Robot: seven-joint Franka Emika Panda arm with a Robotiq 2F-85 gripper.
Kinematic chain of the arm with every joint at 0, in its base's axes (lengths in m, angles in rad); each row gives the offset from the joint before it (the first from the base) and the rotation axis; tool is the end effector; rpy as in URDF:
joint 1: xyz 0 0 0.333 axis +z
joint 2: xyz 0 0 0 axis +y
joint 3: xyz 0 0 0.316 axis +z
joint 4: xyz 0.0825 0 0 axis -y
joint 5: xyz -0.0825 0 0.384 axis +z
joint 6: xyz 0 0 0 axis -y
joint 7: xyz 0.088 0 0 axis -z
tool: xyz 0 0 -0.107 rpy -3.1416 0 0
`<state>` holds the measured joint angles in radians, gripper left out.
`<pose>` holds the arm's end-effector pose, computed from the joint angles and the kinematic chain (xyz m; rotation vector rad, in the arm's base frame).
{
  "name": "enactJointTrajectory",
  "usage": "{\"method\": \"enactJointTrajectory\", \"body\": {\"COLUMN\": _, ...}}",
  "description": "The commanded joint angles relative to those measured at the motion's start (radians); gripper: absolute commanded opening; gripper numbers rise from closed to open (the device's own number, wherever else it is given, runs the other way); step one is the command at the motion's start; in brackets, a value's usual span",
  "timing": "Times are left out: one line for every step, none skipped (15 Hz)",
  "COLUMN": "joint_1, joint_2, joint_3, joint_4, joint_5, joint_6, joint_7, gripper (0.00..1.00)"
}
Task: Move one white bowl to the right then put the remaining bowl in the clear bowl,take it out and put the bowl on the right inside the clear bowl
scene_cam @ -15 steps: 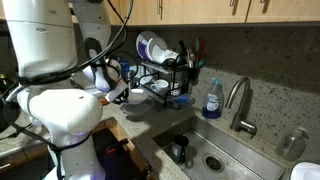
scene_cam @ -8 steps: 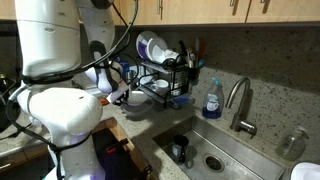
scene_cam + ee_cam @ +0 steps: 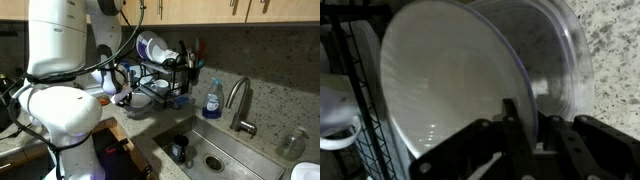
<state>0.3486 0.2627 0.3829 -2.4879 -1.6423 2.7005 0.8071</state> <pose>0.2959 0.3243 0.1800 2.0459 1.7965 0.5687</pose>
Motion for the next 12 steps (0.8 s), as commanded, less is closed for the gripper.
{"method": "enactJointTrajectory", "body": {"joint_1": -0.019, "joint_2": 0.031, "joint_3": -0.011, "joint_4": 0.036, "joint_5": -0.009, "joint_6": 0.015, "joint_7": -0.036, "gripper": 0.03}}
{"method": "enactJointTrajectory", "body": {"joint_1": -0.021, "joint_2": 0.041, "joint_3": -0.013, "joint_4": 0.043, "joint_5": -0.008, "joint_6": 0.014, "joint_7": -0.041, "gripper": 0.03}}
{"method": "enactJointTrajectory", "body": {"joint_1": -0.024, "joint_2": 0.051, "joint_3": -0.015, "joint_4": 0.050, "joint_5": -0.005, "joint_6": 0.015, "joint_7": -0.051, "gripper": 0.02}}
{"method": "enactJointTrajectory", "body": {"joint_1": -0.027, "joint_2": 0.058, "joint_3": -0.016, "joint_4": 0.055, "joint_5": -0.002, "joint_6": 0.016, "joint_7": -0.063, "gripper": 0.02}}
{"method": "enactJointTrajectory", "body": {"joint_1": -0.029, "joint_2": 0.067, "joint_3": -0.017, "joint_4": 0.063, "joint_5": -0.002, "joint_6": 0.016, "joint_7": -0.071, "gripper": 0.02}}
{"method": "enactJointTrajectory", "body": {"joint_1": -0.031, "joint_2": 0.076, "joint_3": -0.018, "joint_4": 0.069, "joint_5": 0.002, "joint_6": 0.016, "joint_7": -0.083, "gripper": 0.02}}
{"method": "enactJointTrajectory", "body": {"joint_1": -0.033, "joint_2": 0.085, "joint_3": -0.018, "joint_4": 0.075, "joint_5": 0.004, "joint_6": 0.016, "joint_7": -0.089, "gripper": 0.02}}
{"method": "enactJointTrajectory", "body": {"joint_1": -0.036, "joint_2": 0.092, "joint_3": -0.018, "joint_4": 0.081, "joint_5": 0.007, "joint_6": 0.016, "joint_7": -0.102, "gripper": 0.03}}
{"method": "enactJointTrajectory", "body": {"joint_1": -0.038, "joint_2": 0.099, "joint_3": -0.018, "joint_4": 0.087, "joint_5": 0.011, "joint_6": 0.015, "joint_7": -0.109, "gripper": 0.03}}
{"method": "enactJointTrajectory", "body": {"joint_1": -0.040, "joint_2": 0.105, "joint_3": -0.018, "joint_4": 0.091, "joint_5": 0.014, "joint_6": 0.014, "joint_7": -0.119, "gripper": 0.03}}
{"method": "enactJointTrajectory", "body": {"joint_1": -0.041, "joint_2": 0.109, "joint_3": -0.019, "joint_4": 0.095, "joint_5": 0.017, "joint_6": 0.012, "joint_7": -0.121, "gripper": 0.03}}
{"method": "enactJointTrajectory", "body": {"joint_1": -0.043, "joint_2": 0.111, "joint_3": -0.020, "joint_4": 0.097, "joint_5": 0.019, "joint_6": 0.011, "joint_7": -0.122, "gripper": 0.03}}
